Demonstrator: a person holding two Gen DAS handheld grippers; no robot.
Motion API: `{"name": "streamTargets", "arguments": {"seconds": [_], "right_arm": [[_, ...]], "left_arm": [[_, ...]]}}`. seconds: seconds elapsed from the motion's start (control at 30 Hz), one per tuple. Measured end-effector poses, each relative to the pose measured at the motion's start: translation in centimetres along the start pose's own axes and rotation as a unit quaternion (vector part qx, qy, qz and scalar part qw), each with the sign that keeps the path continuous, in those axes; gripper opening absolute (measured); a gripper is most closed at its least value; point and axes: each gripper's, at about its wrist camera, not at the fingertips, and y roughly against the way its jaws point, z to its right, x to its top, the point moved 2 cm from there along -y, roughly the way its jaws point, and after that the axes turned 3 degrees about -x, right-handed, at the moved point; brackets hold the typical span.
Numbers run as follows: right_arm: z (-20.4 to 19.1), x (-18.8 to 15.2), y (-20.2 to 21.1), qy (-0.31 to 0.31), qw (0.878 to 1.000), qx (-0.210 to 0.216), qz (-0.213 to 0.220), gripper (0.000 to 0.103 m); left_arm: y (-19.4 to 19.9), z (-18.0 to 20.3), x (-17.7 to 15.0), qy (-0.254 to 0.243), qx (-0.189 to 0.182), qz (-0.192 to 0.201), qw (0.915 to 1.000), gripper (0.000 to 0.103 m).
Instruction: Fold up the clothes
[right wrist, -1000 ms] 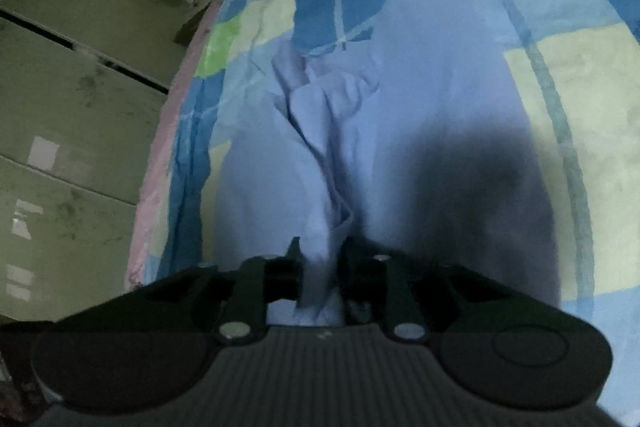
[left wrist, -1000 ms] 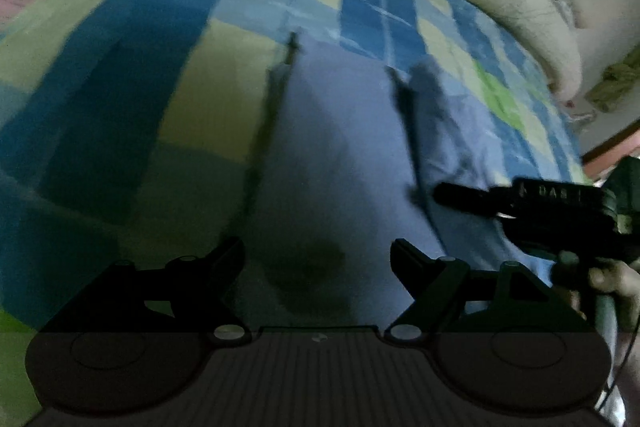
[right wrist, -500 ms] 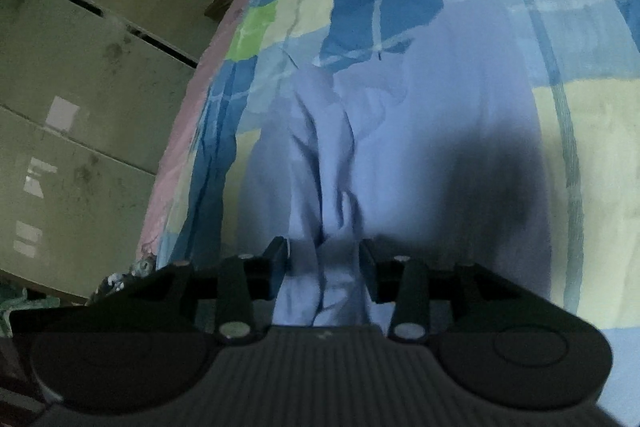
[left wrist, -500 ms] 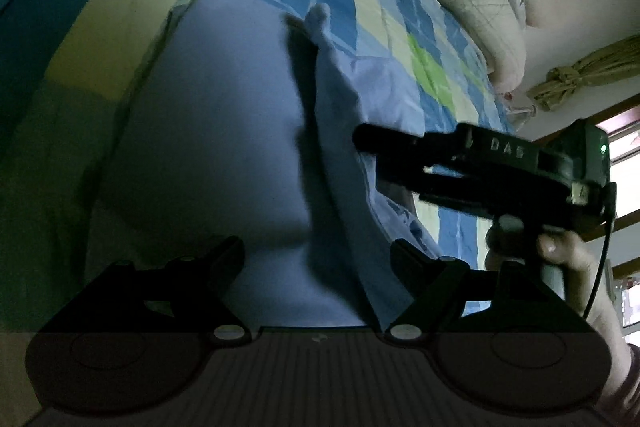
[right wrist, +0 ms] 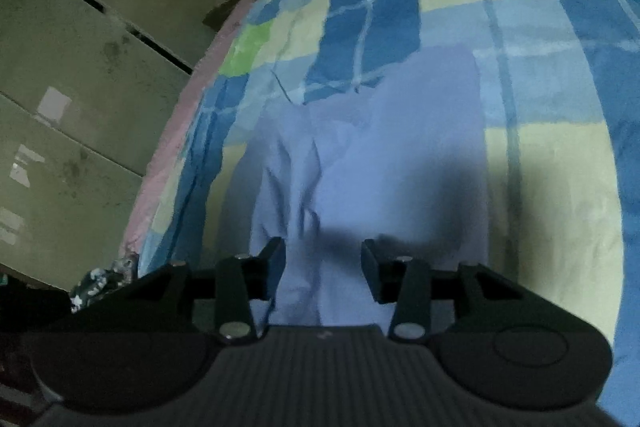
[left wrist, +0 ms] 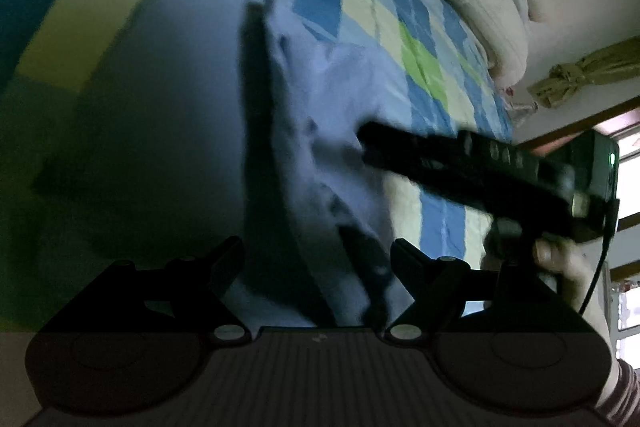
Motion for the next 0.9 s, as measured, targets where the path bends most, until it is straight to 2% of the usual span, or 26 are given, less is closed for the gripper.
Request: {"name": "streamTargets", "arguments": {"seconds": [0.07, 0.23, 0.37, 0.5, 0.6, 0.67, 0.73, 0.77, 0.83, 0.9], "right_arm": [[-0.7, 0.7, -0.4, 0.018, 1.000, 0.005, -0.003, 0.054], [-2.7, 2.6, -2.8, 0.049, 0.998, 0.008, -0.026, 0.057], [-3.9, 3.7, -5.4, 0.060, 0.997, -0.005, -0.039, 0.058], [-4.7, 4.0, -8.7, 0.078, 0.994, -0.052, -0.063, 0.060], [-4.9, 3.9, -10.0, 0.099, 0.989, -0.082, -0.073, 0.060], [-4.9, 3.9, -10.4, 0.115, 0.986, -0.097, -0.072, 0.055], [-4.4, 3.9, -10.4, 0.119, 0.984, -0.108, -0.072, 0.037], [-4.2, 4.0, -10.3, 0.119, 0.984, -0.108, -0.071, 0.032], [-3.4, 4.1, -9.6, 0.104, 0.988, -0.095, -0.066, 0.016], [-2.6, 4.0, -8.8, 0.080, 0.992, -0.078, -0.054, 0.011]], "left_arm": [[-1.3, 0.1, -0.4, -0.005, 0.019, -0.010, 0.9998, 0.064], [-2.2, -0.7, -1.4, 0.000, 0.063, -0.015, 0.9979, 0.048], [-2.3, -1.2, -1.8, -0.001, 0.073, -0.012, 0.9973, 0.033], [-2.6, -1.3, -1.8, -0.004, 0.072, -0.012, 0.9973, 0.025], [-2.7, -1.4, -1.8, -0.005, 0.072, -0.011, 0.9973, 0.023], [-2.8, -1.6, -1.7, 0.000, 0.069, -0.010, 0.9976, 0.022], [-2.8, -1.7, -1.7, 0.002, 0.066, -0.009, 0.9978, 0.021], [-2.8, -1.7, -1.7, 0.002, 0.066, -0.008, 0.9978, 0.020], [-2.6, -1.6, -1.7, 0.000, 0.061, -0.004, 0.9981, 0.018], [-2.4, -1.5, -1.7, -0.002, 0.056, 0.000, 0.9984, 0.015]]}}
